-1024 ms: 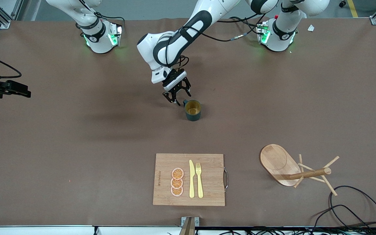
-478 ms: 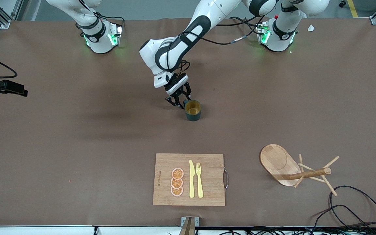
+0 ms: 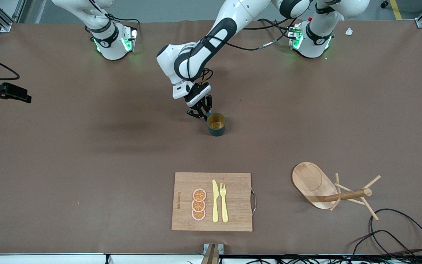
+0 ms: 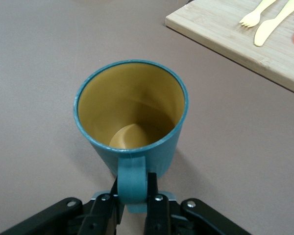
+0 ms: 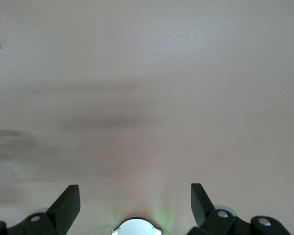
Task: Pass cup and hang on rack
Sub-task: 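Grasp the mug handle with the left gripper and lift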
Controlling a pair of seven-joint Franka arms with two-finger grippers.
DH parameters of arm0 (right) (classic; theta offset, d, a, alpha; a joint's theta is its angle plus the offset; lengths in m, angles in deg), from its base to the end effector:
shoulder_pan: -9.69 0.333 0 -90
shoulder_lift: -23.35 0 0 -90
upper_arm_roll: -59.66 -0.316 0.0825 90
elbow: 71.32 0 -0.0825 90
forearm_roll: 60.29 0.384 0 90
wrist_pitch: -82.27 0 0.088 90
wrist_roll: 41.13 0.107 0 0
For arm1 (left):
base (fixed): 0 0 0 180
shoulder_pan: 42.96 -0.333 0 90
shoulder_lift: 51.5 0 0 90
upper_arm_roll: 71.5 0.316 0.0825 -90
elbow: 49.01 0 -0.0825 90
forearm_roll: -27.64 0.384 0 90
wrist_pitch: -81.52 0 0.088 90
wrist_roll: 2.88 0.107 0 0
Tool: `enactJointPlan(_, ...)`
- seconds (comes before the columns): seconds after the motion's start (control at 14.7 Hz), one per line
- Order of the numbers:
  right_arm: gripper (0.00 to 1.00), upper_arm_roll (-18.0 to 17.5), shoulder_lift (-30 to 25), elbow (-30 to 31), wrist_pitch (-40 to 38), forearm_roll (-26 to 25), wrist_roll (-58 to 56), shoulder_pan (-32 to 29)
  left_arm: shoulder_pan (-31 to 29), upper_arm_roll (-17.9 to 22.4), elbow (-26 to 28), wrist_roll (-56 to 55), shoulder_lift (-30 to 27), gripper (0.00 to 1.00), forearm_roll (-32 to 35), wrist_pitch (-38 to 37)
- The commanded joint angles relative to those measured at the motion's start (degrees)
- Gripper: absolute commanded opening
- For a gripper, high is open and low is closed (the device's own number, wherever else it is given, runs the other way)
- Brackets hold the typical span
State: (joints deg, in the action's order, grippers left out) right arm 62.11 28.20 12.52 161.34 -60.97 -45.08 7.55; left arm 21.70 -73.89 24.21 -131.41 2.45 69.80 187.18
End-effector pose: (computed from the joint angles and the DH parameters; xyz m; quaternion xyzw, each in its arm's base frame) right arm 0.5580 -0.0451 0.6120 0.9964 -0.0063 -0.0842 0.0014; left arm 0.3336 -0.6341 0.1691 -0.8728 -0.3388 -0.3259 0.1309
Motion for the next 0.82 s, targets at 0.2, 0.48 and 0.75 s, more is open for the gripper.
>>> enactJointPlan(0.2, 1.0, 1.5, -7.6, 6.8, 1.6, 0.5, 0.6, 0.8, -1.0, 0.4, -1.0, 2.6, -5.0, 0.0, 0.1, -0.6)
enactJointPlan(0.48, 1.0, 2.4, -9.9, 8.6, 1.7, 0.3, 1.2, 2.7, -5.1, 0.4, -0.9, 8.4, -12.4, 0.0, -6.7, -0.7)
enactJointPlan(0.75, 1.0, 2.1, -10.8, 8.6, 1.1, 0.4, 4.1, 2.4, -12.2, 0.5, -0.5, 17.8, -23.1, 0.0, -16.2, -0.7)
